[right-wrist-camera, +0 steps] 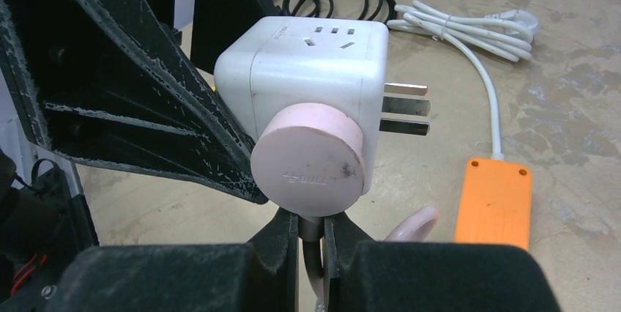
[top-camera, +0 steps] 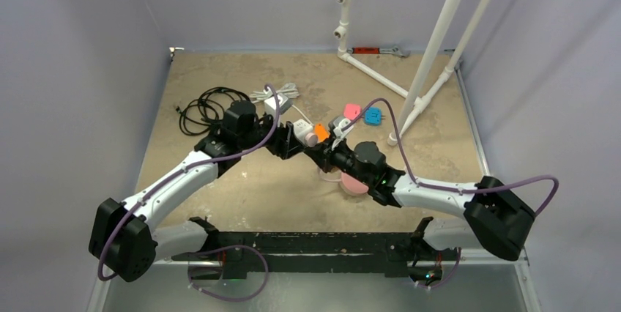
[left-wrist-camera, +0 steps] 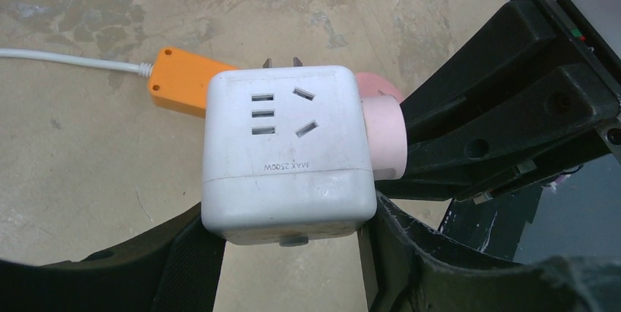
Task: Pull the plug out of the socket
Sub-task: Remove the plug from the socket.
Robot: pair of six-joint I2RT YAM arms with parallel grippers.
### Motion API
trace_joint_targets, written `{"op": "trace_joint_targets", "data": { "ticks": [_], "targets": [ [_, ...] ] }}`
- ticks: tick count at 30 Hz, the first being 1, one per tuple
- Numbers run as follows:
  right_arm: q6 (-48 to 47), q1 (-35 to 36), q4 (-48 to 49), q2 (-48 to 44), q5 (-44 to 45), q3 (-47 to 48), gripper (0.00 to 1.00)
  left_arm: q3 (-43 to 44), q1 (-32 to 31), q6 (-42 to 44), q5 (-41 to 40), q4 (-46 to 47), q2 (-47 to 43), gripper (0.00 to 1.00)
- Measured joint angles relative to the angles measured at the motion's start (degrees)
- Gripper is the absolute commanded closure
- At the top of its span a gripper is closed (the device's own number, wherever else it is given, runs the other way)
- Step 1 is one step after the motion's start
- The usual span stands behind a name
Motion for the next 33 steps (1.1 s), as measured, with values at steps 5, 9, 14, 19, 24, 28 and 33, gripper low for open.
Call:
{"op": "trace_joint_targets", "data": {
  "ticks": [5, 9, 14, 19, 24, 28, 33],
  "targets": [
    [-0.4, 0.1, 0.2, -3.8, -0.4, -3.0, 1.0, 0.7, -2.2, -0.1, -3.4, -1.6, 0.0, 1.0],
    [-1.2, 0.1, 0.9, -7.8, -0.6, -5.2, 1.0, 2.1, -3.7, -0.4, -4.4, -2.4, 0.0, 1.0],
    [-2.0, 0.1, 1.4, -11.0, -0.6, -6.9, 1.0, 3.1, -5.1, -0.7, -5.3, -2.8, 0.0, 1.0],
    [-2.5, 0.1, 1.4, -11.5, -0.6, -7.1, 1.0, 3.4, -5.2, -1.6, -6.0, -3.2, 0.0, 1.0],
    [-2.6, 0.2, 1.7, -10.9, -0.2, -7.0, 1.0, 3.4, -5.2, -1.6, -5.7, -3.1, 0.0, 1.0],
    [-2.1, 0.3, 2.5, -7.4, 0.4, -5.6, 1.0, 2.9, -4.3, -1.3, -5.1, -2.9, -0.1, 1.0],
    [-1.4, 0.4, 3.0, -2.3, 0.7, -3.2, 1.0, 0.5, -1.5, -1.4, -1.4, -1.1, -0.3, 1.0]
  ]
}}
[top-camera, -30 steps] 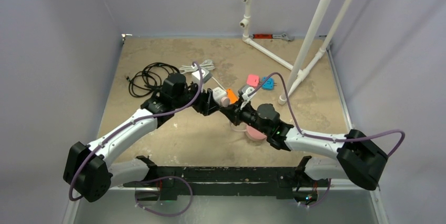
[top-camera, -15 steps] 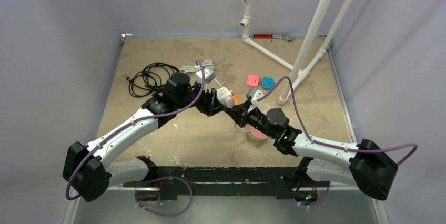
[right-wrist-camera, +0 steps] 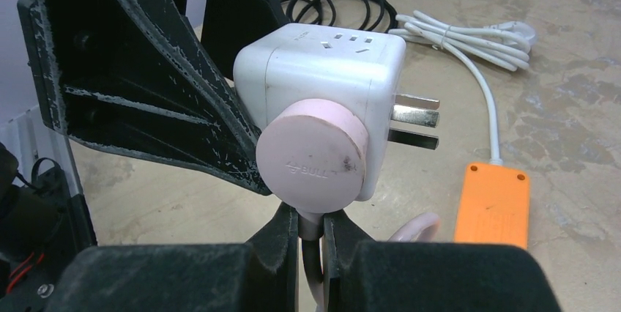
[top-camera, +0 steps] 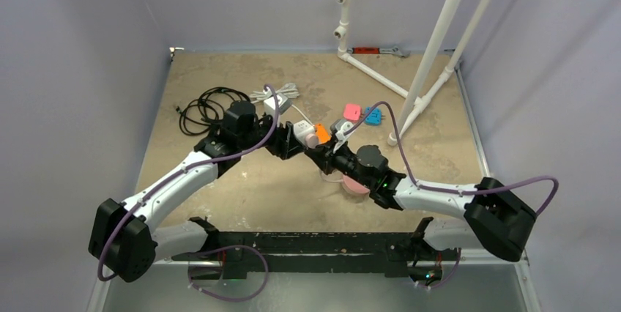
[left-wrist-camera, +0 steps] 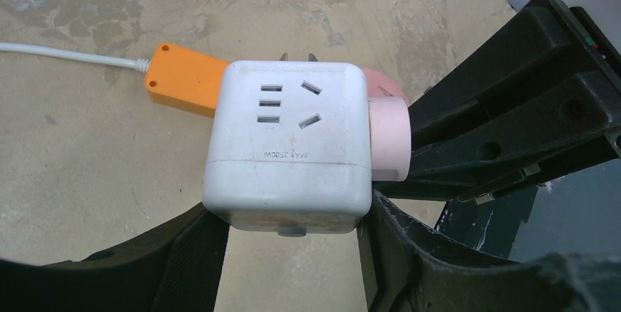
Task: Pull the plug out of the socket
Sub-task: Remove the plug from the socket.
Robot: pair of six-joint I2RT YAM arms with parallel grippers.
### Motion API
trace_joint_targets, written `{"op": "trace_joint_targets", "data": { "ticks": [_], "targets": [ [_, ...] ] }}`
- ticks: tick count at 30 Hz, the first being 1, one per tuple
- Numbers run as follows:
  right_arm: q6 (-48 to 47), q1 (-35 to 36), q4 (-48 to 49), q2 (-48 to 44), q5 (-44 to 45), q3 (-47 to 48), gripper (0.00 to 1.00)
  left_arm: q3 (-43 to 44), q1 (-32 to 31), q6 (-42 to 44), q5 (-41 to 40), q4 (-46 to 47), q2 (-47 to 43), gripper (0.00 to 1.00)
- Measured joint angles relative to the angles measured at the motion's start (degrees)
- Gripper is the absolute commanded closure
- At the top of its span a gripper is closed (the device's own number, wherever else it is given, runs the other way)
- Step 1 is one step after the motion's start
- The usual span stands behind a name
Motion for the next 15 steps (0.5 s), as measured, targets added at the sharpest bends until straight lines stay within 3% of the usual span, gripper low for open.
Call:
{"op": "trace_joint_targets", "data": {
  "ticks": [15],
  "targets": [
    [1.5, 0.4, 2.5, 6.6, 6.2, 3.4, 1.0, -3.6, 3.4, -1.8, 4.0, 8.4, -0.1, 1.0]
  ]
}}
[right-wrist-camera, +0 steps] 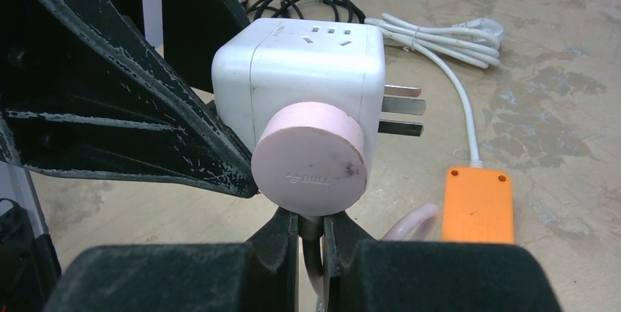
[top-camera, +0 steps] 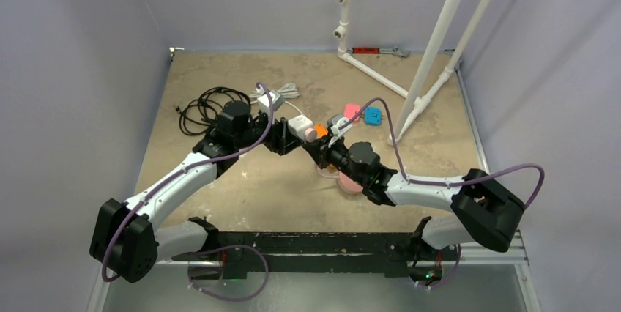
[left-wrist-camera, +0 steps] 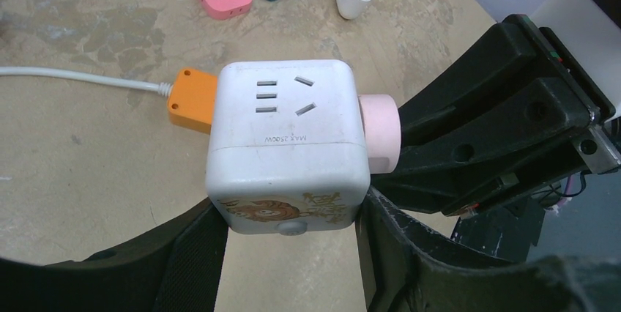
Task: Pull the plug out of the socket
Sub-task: Remove the plug from the socket.
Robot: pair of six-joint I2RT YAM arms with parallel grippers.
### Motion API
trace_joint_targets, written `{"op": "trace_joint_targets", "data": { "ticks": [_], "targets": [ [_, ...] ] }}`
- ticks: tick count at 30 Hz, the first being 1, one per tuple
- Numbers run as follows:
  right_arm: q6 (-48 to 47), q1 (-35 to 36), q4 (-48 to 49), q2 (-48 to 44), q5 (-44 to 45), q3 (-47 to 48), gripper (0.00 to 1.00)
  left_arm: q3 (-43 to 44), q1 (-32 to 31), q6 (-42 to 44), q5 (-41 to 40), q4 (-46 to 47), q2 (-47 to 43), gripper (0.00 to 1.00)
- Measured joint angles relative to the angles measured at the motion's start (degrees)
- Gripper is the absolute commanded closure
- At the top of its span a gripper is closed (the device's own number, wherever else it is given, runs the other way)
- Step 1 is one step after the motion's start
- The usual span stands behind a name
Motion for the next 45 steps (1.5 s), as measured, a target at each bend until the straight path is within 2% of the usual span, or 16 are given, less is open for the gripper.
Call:
{"op": "trace_joint_targets", "data": {
  "ticks": [9, 19, 25, 29, 31, 35, 36, 41, 45],
  "targets": [
    [-0.1, 0.3, -2.3, -3.8, -0.2, -1.7, 1.0, 3.7, -3.5, 3.5, -9.0, -7.6, -0.3, 1.0],
    [-1.8, 0.2, -6.7, -11.0, 0.1, -3.3, 1.0, 6.9, -8.2, 3.2, -17.9, -11.0, 0.4, 1.0],
    [-2.6, -1.2, -8.1, -14.9, 3.1, -4.8, 1.0, 6.8, -4.7, 5.7, -32.0, -16.2, 1.4, 1.0],
    [-2.7, -1.2, -8.0, -14.8, 3.4, -4.8, 1.0, 6.4, -4.4, 6.3, -30.3, -16.2, 1.2, 1.0],
    [-2.7, -1.2, -8.0, -14.8, 3.4, -4.8, 1.0, 6.4, -4.3, 6.4, -26.1, -15.8, 0.7, 0.83],
    [-2.5, -1.2, -8.0, -14.8, 2.8, -4.8, 1.0, 6.3, -3.9, 6.8, -15.6, -13.9, -1.0, 0.33],
    [-2.5, -1.2, -8.0, -14.8, 2.5, -4.8, 1.0, 6.2, -3.9, 6.9, -13.2, -13.3, -1.7, 0.27],
    [-2.5, -1.2, -7.4, -14.9, 0.1, -5.4, 1.0, 6.1, -3.5, 6.9, -3.8, -11.3, -3.9, 0.12],
    [-2.5, -1.2, -6.4, -16.1, -2.6, -6.8, 1.0, 6.1, -3.1, 6.8, 0.9, -11.1, -3.4, 0.07]
  ]
}}
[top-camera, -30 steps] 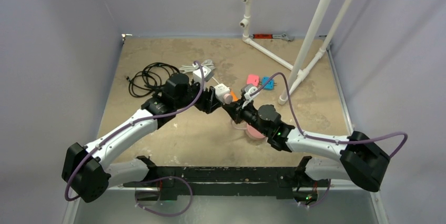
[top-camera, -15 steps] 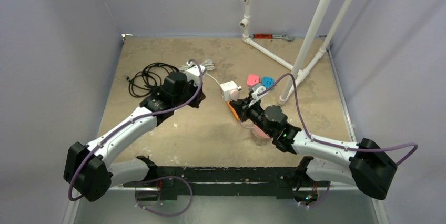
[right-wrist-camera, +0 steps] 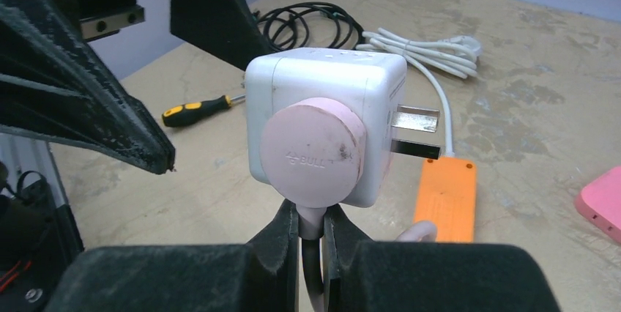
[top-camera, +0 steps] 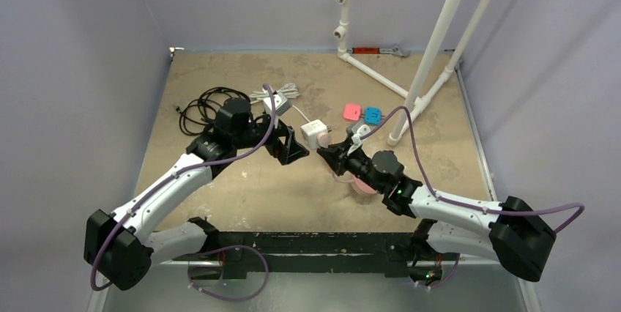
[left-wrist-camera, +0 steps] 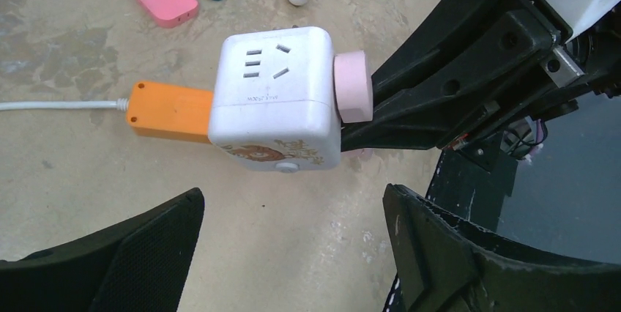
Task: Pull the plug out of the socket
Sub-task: Remove the plug from the socket.
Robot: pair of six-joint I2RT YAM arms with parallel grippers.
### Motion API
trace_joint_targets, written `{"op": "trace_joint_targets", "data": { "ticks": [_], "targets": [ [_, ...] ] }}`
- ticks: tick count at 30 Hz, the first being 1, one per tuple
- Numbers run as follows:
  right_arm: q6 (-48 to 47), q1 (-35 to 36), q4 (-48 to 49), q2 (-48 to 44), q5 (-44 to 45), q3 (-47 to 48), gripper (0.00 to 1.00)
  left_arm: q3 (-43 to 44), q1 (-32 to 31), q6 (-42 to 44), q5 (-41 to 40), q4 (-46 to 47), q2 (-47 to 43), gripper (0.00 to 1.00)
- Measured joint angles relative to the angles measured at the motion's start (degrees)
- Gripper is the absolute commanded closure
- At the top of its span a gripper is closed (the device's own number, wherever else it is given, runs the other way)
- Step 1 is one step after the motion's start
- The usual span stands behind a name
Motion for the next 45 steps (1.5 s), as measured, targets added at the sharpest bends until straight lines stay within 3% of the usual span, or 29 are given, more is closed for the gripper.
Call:
{"op": "trace_joint_targets", "data": {
  "ticks": [16, 19, 23, 26, 34, 39, 42, 45],
  "targets": [
    [0.2, 0.0, 5.5, -3.5, -10.6, -2.3, 1.0, 0.0, 1.1, -2.8, 11.8, 1.9, 4.6, 0.01],
    [-0.1, 0.0, 5.8, -3.3, -11.5, -2.3, 1.0, 0.0, 1.1, -3.4, 12.7, 2.6, 5.0, 0.09],
    [-0.7, 0.0, 5.8, -3.3, -11.7, -2.3, 1.0, 0.0, 1.1, -4.0, 12.7, 2.7, 6.1, 0.28],
    [-1.2, 0.0, 5.4, -3.3, -11.8, -2.3, 1.0, 0.0, 1.0, -4.3, 13.6, 2.8, 6.8, 0.32],
    [-2.5, 0.0, 5.3, -3.3, -12.0, -2.3, 1.0, 0.0, 1.1, -4.2, 14.0, 2.9, 7.0, 0.14],
    [-2.9, 0.0, 5.2, -3.2, -13.0, -2.3, 1.0, 0.0, 1.1, -4.2, 14.0, 2.9, 7.0, 0.11],
    [-3.0, 0.0, 5.2, -2.5, -13.3, -2.3, 1.0, 0.0, 1.1, -4.3, 14.0, 3.0, 7.0, 0.25],
    [-3.1, 0.0, 4.9, -2.2, -13.3, -2.3, 1.0, 0.0, 1.1, -4.7, 14.3, 3.1, 7.0, 0.52]
  ]
}}
